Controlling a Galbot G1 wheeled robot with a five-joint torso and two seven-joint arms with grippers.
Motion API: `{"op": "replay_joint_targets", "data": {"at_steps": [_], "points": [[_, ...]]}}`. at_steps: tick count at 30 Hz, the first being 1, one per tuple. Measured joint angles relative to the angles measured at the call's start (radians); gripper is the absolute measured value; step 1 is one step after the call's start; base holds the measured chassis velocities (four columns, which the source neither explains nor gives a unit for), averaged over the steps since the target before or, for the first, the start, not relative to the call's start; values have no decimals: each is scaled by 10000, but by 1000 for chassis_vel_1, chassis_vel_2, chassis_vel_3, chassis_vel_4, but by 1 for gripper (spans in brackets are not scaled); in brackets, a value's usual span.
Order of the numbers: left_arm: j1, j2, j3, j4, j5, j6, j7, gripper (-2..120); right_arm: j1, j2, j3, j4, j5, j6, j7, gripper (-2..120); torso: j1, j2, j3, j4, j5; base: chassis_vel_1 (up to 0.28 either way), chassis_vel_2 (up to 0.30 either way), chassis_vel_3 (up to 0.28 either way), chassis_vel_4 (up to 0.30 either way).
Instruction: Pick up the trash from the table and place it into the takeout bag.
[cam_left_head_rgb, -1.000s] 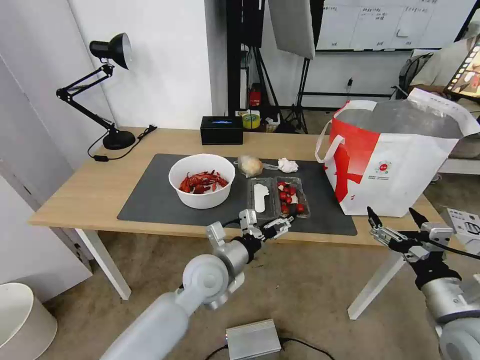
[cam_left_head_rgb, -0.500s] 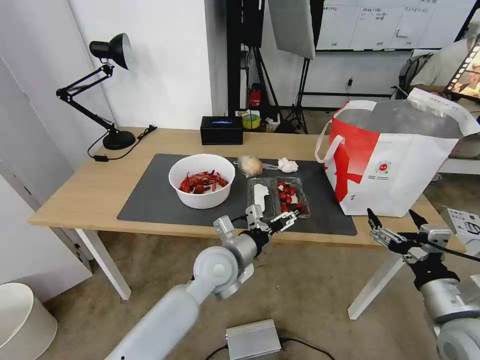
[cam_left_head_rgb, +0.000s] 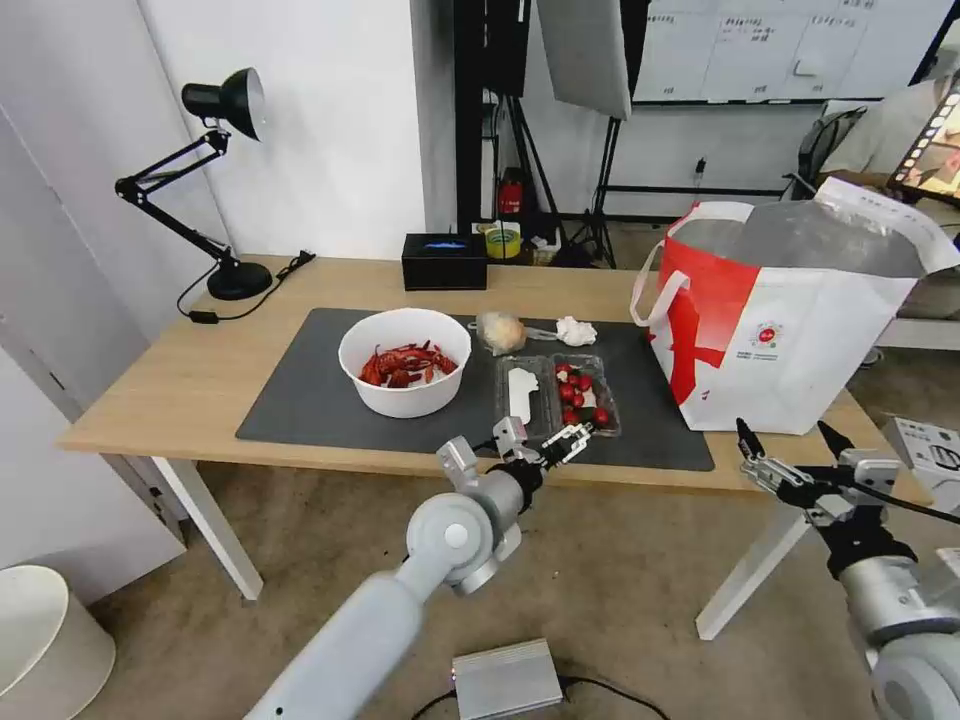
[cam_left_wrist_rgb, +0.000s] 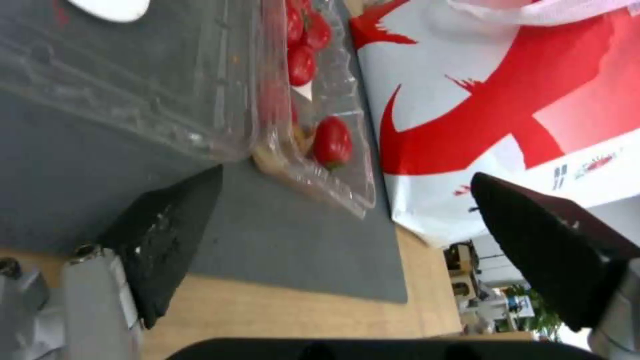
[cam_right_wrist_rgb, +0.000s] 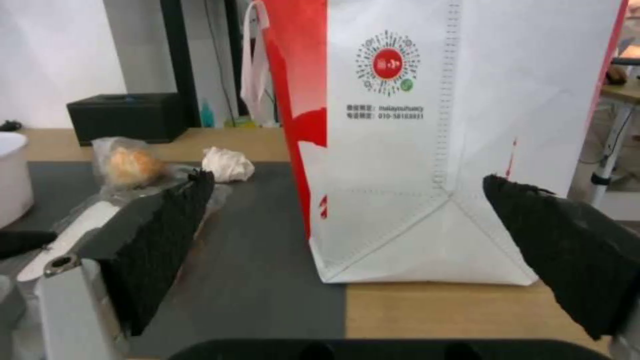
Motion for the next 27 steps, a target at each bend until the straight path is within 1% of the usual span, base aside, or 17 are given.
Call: {"op": "replay_joint_targets", "data": {"at_steps": [6, 19, 25, 27], "points": [[-2, -32, -173, 44, 69, -69, -119, 100, 34, 8, 0, -56, -4, 22, 1, 99, -1, -1, 0, 2, 0, 0, 0, 0, 0], [25, 31, -276, 89, 270, -154, -111, 100, 80, 23, -42, -130, -17, 111, 4, 99, -2, 0, -1, 0, -1, 0, 0, 0, 0], [41, 51, -281, 189, 753, -297, -38, 100, 68, 51, -40, -156, -17, 181, -5, 99, -3, 1, -3, -3, -3, 0, 0, 0, 0], [68, 71, -269, 256, 1045, -382, 63, 97, 66, 75, -59, -165, -18, 201, -15, 99, -4, 1, -3, -1, -2, 0, 0, 0, 0]]}}
